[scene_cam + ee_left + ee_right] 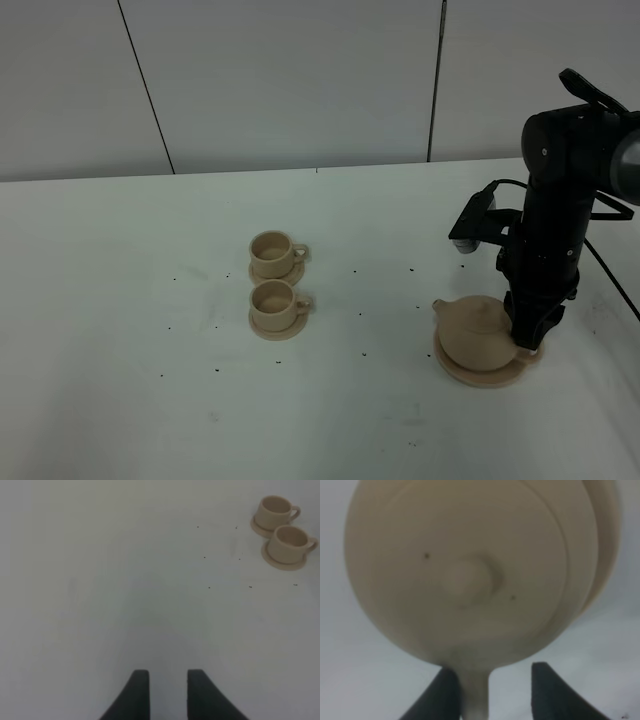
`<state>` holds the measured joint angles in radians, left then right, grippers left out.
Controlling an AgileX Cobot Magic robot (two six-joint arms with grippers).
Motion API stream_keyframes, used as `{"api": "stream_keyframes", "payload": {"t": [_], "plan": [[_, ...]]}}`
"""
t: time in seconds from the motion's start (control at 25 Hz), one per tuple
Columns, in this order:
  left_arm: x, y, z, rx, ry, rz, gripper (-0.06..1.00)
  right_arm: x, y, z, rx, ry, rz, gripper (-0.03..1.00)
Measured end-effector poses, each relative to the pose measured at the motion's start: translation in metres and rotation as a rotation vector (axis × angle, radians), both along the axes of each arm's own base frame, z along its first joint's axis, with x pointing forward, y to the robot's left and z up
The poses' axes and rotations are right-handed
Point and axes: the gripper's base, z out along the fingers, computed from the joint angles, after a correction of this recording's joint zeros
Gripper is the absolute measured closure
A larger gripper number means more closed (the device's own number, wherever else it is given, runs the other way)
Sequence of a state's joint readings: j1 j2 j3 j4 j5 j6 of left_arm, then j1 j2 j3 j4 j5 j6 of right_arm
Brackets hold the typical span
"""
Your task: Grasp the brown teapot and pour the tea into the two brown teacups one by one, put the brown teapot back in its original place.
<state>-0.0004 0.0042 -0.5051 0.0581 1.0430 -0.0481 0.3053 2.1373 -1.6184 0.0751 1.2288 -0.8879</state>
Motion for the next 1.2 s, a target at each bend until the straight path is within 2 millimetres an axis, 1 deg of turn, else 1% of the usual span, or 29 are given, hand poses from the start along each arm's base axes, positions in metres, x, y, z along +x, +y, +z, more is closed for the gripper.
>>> {"api": "stream_keyframes", "payload": {"t": [0.72, 1.2], "plan": [[0.0, 0.0, 0.0, 0.0, 0.0, 0.0, 0.69, -0.0011, 0.002, 0.0002, 0.012, 0.017, -0.089, 0.63], [0.0, 0.0, 0.0, 0.0, 0.0, 0.0, 0.69, -0.0022, 0.0035, -0.0012, 0.018, 0.035, -0.175, 0.61]]}}
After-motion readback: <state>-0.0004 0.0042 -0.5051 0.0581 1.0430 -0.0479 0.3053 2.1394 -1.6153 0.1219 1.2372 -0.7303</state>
